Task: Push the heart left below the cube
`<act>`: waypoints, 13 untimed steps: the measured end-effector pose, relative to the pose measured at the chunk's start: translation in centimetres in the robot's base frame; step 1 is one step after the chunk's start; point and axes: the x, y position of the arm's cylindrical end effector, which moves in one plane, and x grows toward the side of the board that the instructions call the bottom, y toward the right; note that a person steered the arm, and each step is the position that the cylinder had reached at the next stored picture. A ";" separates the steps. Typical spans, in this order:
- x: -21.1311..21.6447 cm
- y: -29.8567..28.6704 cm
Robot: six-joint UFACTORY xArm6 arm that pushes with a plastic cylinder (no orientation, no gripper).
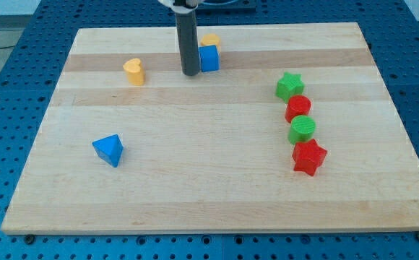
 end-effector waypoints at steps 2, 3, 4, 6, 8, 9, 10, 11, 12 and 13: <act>4.6 -7.8; 3.4 -13.8; 0.5 -15.2; -1.1 -10.8; -0.8 -7.5; -3.4 -8.5; -3.7 -8.5; -2.3 -7.7; -0.8 -6.2; 0.0 -5.5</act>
